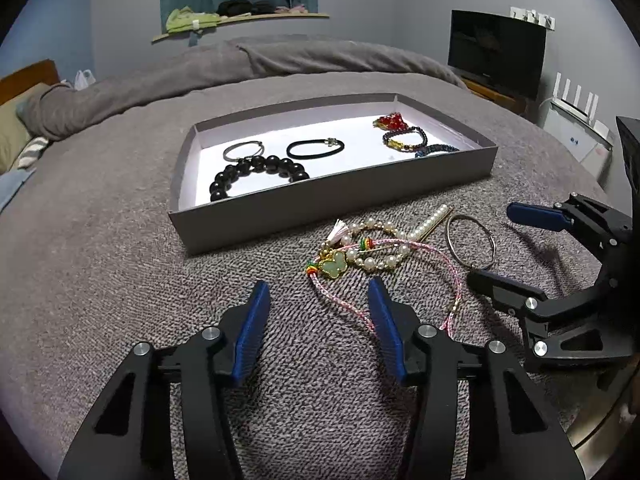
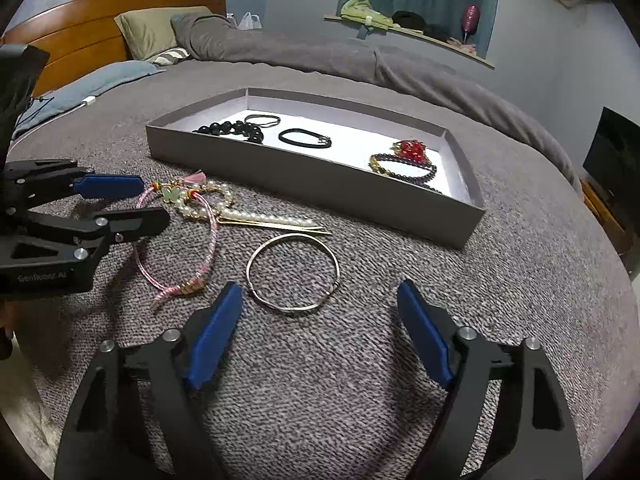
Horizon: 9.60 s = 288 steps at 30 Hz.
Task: Organize jewelry
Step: 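Grasp the pink cord charm bracelet with the left gripper while the right grasps the silver bangle, then carry both items into the box and open both grippers, then withdraw both grippers from the box toward the pearl hair pieces, then move the left gripper over the round pearl brooch and the right over the pearl bar clip, then grasp the round pearl brooch with the left gripper while the right grasps the pearl bar clip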
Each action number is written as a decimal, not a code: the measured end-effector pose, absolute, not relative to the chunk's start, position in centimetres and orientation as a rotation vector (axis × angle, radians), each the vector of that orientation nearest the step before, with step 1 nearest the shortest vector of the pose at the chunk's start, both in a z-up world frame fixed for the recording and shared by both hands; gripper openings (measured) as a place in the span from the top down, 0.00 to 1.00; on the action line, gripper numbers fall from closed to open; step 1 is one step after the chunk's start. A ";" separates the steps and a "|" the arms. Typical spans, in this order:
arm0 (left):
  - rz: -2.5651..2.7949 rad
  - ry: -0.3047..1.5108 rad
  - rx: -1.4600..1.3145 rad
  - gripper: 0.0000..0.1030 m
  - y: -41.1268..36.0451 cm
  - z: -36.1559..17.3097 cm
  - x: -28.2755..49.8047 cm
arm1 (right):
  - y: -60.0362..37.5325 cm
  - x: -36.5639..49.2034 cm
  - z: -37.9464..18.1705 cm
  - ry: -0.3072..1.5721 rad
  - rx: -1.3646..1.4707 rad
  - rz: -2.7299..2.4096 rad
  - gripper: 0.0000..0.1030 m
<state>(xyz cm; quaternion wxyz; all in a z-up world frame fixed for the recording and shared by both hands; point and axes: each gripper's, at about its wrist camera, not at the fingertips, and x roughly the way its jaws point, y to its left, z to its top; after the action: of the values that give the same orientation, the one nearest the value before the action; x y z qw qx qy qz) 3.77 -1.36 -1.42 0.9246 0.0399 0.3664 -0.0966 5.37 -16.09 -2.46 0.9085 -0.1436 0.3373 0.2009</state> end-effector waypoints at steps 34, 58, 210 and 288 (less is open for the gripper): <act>-0.212 0.629 0.038 0.97 0.4 1.8 2.3 | -17.6 5.0 -0.4 0.640 -0.165 0.438 0.54; -0.224 0.550 0.035 0.97 0.8 4.6 1.6 | -18.9 3.8 3.3 0.538 -0.095 0.442 0.54; -0.216 0.707 0.106 0.40 -3.5 -0.8 5.3 | -22.2 9.0 0.2 0.708 -0.006 0.325 0.05; -0.195 0.724 -0.024 0.50 2.3 2.8 15.2 | -21.1 19.3 2.2 0.710 0.034 0.337 0.32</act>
<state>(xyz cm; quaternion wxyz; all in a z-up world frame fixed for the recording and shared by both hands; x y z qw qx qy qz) 15.20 2.33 2.75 0.9305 -0.0118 0.3536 -0.0950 19.31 -21.05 2.23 0.9237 0.0165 0.3457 0.1643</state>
